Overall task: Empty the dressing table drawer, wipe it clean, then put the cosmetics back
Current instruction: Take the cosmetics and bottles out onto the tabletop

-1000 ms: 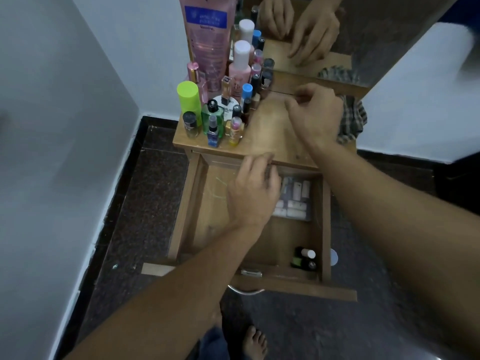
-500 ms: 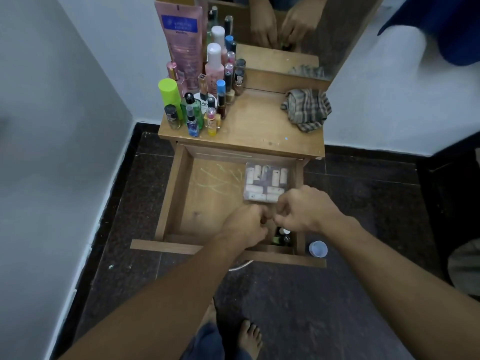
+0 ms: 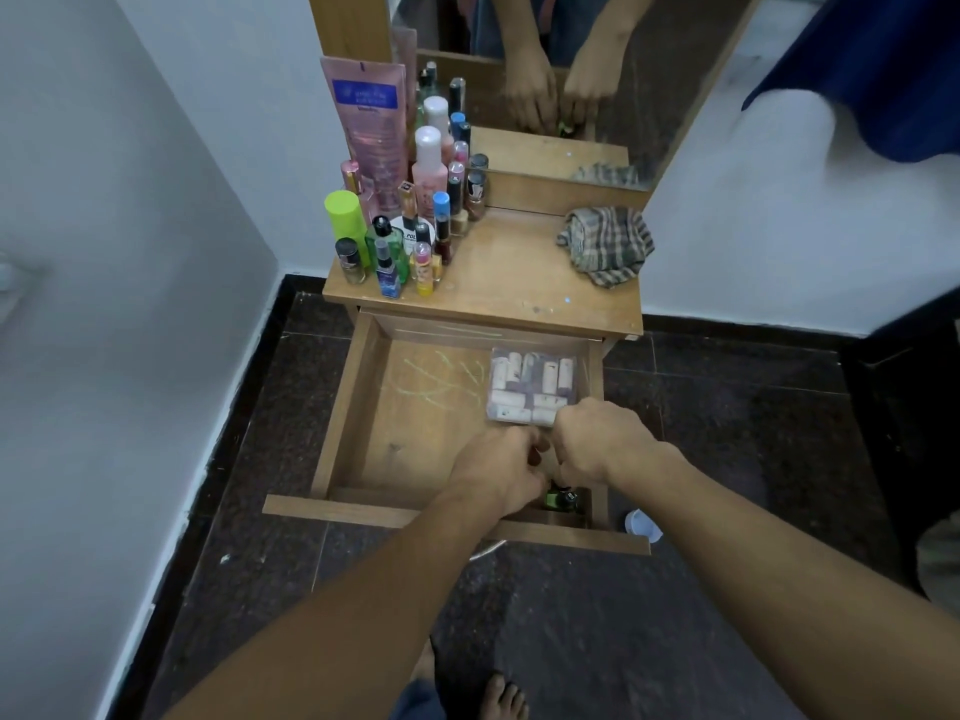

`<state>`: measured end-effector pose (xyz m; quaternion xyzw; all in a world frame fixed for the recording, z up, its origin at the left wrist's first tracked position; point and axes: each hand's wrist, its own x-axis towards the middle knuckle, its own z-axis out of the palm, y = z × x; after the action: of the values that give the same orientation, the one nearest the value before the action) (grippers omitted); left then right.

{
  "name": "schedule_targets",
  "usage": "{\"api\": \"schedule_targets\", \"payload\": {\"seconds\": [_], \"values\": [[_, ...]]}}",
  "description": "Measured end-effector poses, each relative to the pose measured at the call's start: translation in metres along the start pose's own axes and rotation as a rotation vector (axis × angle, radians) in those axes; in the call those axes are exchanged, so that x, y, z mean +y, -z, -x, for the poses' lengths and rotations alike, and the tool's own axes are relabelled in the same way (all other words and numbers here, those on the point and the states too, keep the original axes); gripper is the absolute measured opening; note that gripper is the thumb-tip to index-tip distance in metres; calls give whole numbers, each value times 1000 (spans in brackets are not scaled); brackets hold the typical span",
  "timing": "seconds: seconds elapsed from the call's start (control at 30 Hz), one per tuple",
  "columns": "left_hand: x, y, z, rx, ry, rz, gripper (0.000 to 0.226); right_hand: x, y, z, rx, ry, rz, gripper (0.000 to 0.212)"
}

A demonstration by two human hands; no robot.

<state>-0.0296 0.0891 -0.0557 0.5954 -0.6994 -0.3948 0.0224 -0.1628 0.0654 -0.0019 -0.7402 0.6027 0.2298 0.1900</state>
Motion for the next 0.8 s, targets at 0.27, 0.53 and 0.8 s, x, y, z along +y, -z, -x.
{"api": "schedule_targets", "payload": {"seconds": [0.27,0.53,0.8], "values": [[6,3,-1,157,-29,32,31,6,22,-10,103,-45,-290,24],[3,50,-20,599,-118,278,21,-6,61,-23,438,117,-564,10],[2,79,-41,775,-80,436,68,-22,110,-60,762,98,-722,9]]}}
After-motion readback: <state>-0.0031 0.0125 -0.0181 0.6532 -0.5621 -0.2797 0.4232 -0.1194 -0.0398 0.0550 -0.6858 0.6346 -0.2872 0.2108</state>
